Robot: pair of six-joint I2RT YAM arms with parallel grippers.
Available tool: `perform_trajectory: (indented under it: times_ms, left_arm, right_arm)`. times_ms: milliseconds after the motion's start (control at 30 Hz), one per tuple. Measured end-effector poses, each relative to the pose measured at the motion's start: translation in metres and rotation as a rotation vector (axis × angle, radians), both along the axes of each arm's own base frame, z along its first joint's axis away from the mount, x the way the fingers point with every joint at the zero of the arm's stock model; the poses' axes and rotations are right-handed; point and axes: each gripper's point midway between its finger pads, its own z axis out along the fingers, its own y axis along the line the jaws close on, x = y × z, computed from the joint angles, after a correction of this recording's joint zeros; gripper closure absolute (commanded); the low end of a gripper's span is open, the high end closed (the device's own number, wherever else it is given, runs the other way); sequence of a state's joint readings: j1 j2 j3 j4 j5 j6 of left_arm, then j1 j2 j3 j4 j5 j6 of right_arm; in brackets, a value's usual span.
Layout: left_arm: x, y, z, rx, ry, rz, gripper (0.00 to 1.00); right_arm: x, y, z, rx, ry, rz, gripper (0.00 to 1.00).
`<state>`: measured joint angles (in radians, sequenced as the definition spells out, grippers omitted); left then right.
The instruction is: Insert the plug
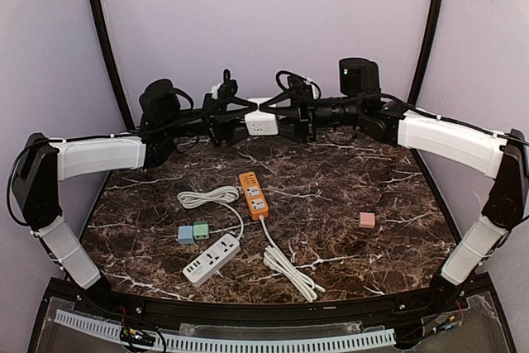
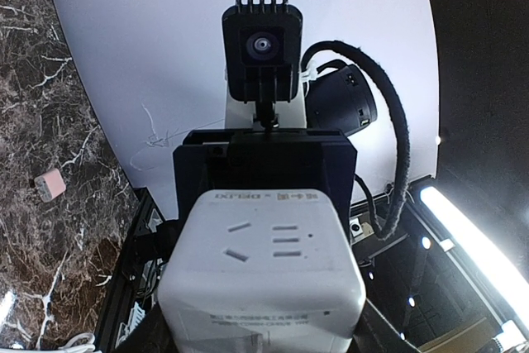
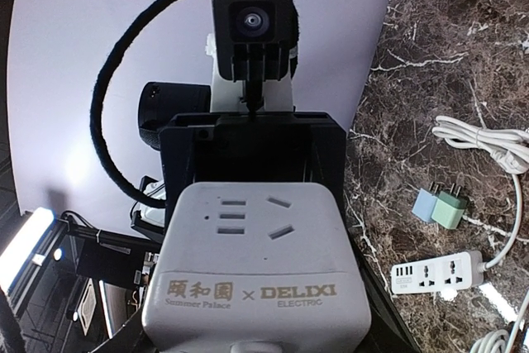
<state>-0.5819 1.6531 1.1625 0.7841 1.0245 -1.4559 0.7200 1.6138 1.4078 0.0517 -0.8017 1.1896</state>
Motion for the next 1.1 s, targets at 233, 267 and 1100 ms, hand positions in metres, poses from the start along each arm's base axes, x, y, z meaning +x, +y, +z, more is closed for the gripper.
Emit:
perform_trajectory:
  times_ms: [233, 267, 1100]
  left_arm:
    - [0.001, 0.000, -0.001, 0.001, -0.002, 0.004, 0.55]
    - [0.001, 0.000, -0.001, 0.002, -0.001, 0.004, 0.48]
    - [-0.018, 0.042, -0.042, 0.329, -0.010, 0.225, 0.01]
  right_arm:
    - [0.000, 0.000, 0.000, 0.000, -0.006, -0.002, 0.75]
    - [0.000, 0.000, 0.000, 0.000, -0.006, -0.002, 0.77]
    - [-0.019, -0.012, -0.017, -0.140, -0.144, 0.092, 1.00]
